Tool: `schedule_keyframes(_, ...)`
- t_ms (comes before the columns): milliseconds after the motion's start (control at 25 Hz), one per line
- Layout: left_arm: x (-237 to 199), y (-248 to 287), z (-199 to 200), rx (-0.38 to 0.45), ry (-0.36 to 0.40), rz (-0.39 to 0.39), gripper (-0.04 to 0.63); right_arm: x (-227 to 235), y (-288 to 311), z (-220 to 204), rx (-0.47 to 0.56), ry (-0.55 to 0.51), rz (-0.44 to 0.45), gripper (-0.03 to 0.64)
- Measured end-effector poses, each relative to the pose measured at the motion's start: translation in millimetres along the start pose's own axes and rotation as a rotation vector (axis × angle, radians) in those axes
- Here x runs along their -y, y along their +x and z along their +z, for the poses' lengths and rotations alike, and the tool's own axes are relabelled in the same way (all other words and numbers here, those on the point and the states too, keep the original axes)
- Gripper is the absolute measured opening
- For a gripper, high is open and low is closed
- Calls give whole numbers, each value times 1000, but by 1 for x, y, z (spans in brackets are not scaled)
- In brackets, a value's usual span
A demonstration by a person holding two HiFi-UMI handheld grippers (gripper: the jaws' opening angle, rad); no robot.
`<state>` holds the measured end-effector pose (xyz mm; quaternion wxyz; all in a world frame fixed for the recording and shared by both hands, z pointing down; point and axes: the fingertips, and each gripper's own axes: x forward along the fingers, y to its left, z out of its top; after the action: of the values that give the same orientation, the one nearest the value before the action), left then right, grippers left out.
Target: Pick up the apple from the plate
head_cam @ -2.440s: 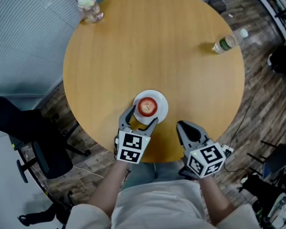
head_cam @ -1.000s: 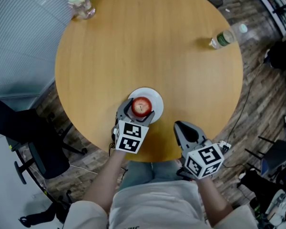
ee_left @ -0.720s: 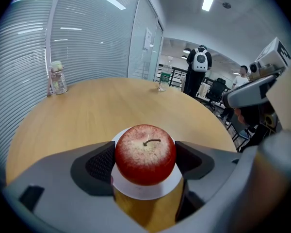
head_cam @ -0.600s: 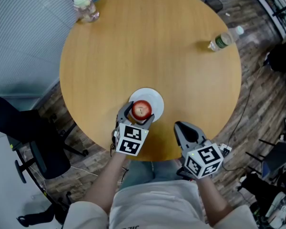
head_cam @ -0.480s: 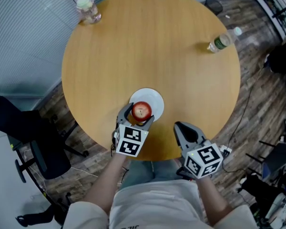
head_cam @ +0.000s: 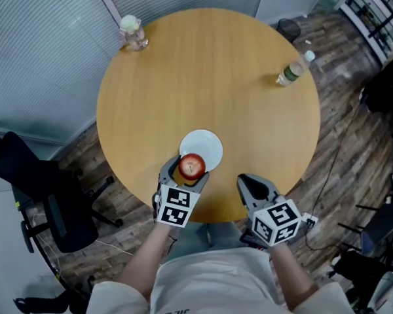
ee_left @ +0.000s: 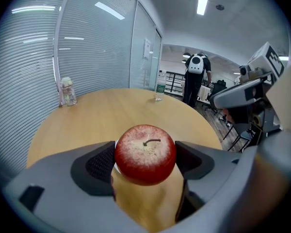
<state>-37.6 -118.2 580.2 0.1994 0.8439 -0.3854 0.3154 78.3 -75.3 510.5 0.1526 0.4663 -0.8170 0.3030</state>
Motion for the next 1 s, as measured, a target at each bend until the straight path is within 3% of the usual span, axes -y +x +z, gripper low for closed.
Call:
schedule_keyframes(680, 26, -85, 27, 107, -30, 11, 388, -14, -37, 18, 48, -93, -27, 37)
schedule_keyframes(1000, 40, -113, 45, 167, -30, -10, 388, -23, -45, 35, 87, -126, 0, 37)
